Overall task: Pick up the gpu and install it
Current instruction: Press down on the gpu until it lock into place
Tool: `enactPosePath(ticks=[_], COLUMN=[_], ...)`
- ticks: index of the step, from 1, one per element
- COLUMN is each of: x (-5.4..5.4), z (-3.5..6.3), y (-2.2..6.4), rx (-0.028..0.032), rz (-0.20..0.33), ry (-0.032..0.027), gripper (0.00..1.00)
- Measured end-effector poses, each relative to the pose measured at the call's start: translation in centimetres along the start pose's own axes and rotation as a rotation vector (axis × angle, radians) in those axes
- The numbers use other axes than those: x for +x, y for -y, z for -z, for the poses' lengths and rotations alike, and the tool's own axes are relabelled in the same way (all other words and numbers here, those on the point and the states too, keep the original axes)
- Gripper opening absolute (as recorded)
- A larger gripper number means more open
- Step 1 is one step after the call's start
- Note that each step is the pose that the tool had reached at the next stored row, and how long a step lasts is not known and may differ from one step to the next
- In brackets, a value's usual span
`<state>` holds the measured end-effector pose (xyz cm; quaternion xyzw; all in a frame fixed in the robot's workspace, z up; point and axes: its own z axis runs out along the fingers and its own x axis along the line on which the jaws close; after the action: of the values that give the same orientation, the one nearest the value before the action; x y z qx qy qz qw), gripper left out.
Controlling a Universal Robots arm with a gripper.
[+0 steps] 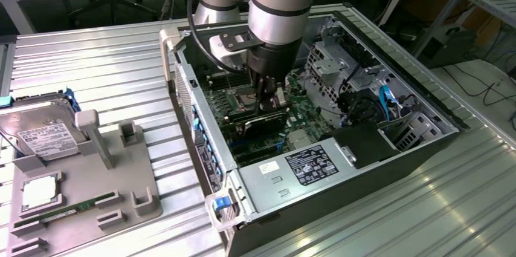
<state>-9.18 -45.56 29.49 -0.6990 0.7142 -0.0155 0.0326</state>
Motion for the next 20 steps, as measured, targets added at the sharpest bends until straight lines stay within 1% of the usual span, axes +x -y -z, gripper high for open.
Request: enactPosePath(ticks=[1, 5, 6, 8, 10, 13, 15, 17, 20], x=[0.0, 0.1, 0.1, 0.1, 0.1, 0.1, 0.1, 0.1, 0.1], z=[0.03, 0.16, 0.16, 0.17, 0.16, 0.07, -0.14, -0.33, -0.68], y=[-0.27, -2.4, -2.64, -2.66, -2.89, -3.04, -3.21, -3.25, -3.28], rx=[-0.0001, 0.0, 0.0001, 0.0001, -0.0006, -0.0064, -0.0141, -0.02, -0.0264], rz=[0.0, 0.0, 0.0, 0.0, 0.0, 0.0, 0.0, 0.0, -0.001], ry=[-0.0002, -0.0001, 0.0001, 0.0, 0.0002, -0.0003, -0.0003, -0.0003, -0.0006], gripper=[0.11, 0.11, 0.11, 0.11, 0.11, 0.11, 0.11, 0.11, 0.11])
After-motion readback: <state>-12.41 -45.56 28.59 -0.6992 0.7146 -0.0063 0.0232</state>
